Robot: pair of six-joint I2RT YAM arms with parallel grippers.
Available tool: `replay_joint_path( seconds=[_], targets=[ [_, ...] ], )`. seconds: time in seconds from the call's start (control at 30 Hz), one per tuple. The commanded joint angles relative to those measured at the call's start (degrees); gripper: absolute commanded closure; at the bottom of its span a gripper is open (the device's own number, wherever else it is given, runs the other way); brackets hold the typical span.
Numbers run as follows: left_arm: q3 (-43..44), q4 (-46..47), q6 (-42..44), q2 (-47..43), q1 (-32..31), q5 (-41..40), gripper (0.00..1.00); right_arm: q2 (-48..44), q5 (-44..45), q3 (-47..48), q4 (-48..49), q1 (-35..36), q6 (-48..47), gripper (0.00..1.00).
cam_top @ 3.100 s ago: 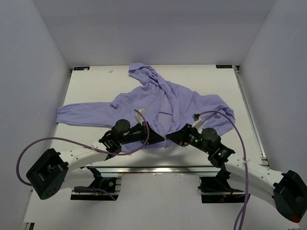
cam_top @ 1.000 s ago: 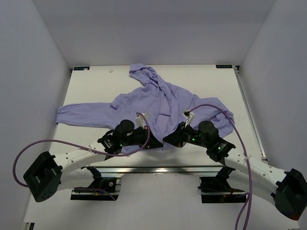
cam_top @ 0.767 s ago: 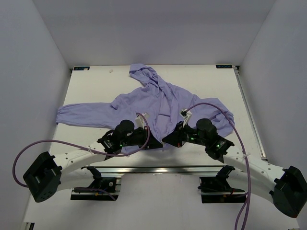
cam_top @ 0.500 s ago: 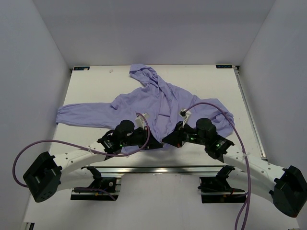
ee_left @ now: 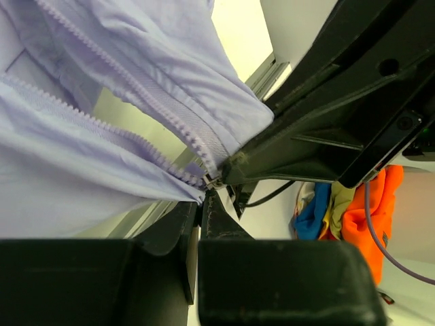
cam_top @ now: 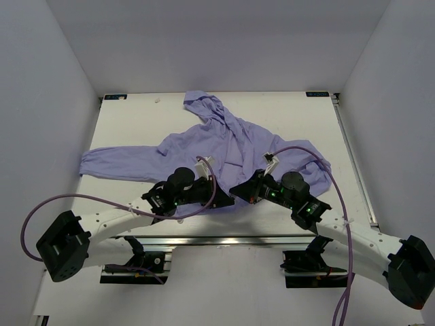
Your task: Zip up the jacket
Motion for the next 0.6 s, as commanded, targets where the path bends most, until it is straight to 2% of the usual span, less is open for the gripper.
replay_joint_path(
  seconds=[0.0,0.4,0.57],
  targets=[
    [1.5,-2.1,1.4,0.5,-4.0,3.0,1.00,-1.9,8.5,1.9,12.1,-0.1,3.0,1.00],
    [2.9,-3.8,2.3,1.5,-7.3,3.4,1.00,-2.1,11.5,2.2,11.5,-0.1,2.8,1.00],
    [3.2,-6.2,2.4,-0.2,-7.2,-1.2,1.00,-3.1,8.9,3.3,4.9,-0.2,0.9,1.00]
  ],
)
